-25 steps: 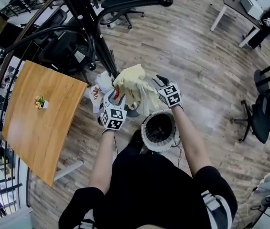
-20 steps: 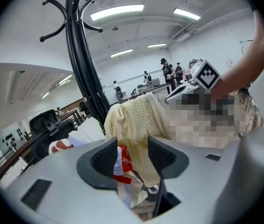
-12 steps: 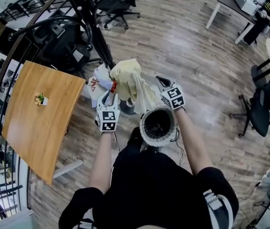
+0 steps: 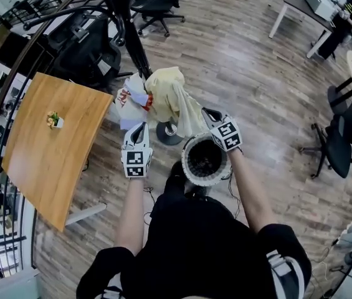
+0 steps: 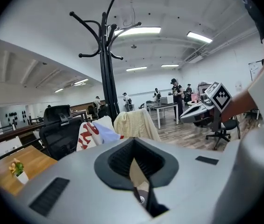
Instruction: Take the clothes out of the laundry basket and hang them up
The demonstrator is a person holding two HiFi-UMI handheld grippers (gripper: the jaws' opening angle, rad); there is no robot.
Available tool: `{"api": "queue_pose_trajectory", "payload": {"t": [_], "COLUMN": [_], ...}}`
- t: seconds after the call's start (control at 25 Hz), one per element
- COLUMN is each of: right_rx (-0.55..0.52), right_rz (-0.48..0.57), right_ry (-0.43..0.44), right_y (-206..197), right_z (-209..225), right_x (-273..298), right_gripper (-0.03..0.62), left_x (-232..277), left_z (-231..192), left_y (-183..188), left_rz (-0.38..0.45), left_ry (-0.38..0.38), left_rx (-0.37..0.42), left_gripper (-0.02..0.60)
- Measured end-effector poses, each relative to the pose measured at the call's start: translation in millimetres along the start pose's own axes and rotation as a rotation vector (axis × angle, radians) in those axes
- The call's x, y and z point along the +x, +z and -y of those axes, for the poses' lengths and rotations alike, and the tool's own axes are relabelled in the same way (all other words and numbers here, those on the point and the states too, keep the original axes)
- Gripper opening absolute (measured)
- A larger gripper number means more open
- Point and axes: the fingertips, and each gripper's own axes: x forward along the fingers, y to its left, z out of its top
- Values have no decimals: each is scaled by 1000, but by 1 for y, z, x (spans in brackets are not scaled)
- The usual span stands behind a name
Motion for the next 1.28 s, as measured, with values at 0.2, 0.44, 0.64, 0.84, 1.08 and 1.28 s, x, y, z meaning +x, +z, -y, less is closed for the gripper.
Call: {"api": "queue_pose_trajectory", "payload": {"t": [0.2, 0.44, 0.64, 0.84, 1.08, 1.28], "right_rx": [-1, 54, 94, 121, 124, 176], "right_rz": [-21, -37, -43, -39, -25, -20], "right_ry": [36, 27, 7, -30, -86, -131], "right_y": [-21, -40, -47, -44, -37, -43], "right_z": [-29, -54, -70, -89, -119, -146], "right_x": [-12, -30, -37, -39, -45, -50], "right_gripper": [6, 6, 6, 8, 7, 7], "left_x": [-31, -55, -60, -66, -83, -101], "left_z": [5, 6, -3, -15, -43, -58], "left_y": [-16, -41, -45, -49, -62, -73], "left_rz": [-24, -34, -32, -28, -39, -43], "left_ry": [2, -32, -70, -144, -181, -219], "left_rx": [-40, -84, -95, -75, -82, -75], "left_gripper": [20, 20, 20, 20, 20, 20]}}
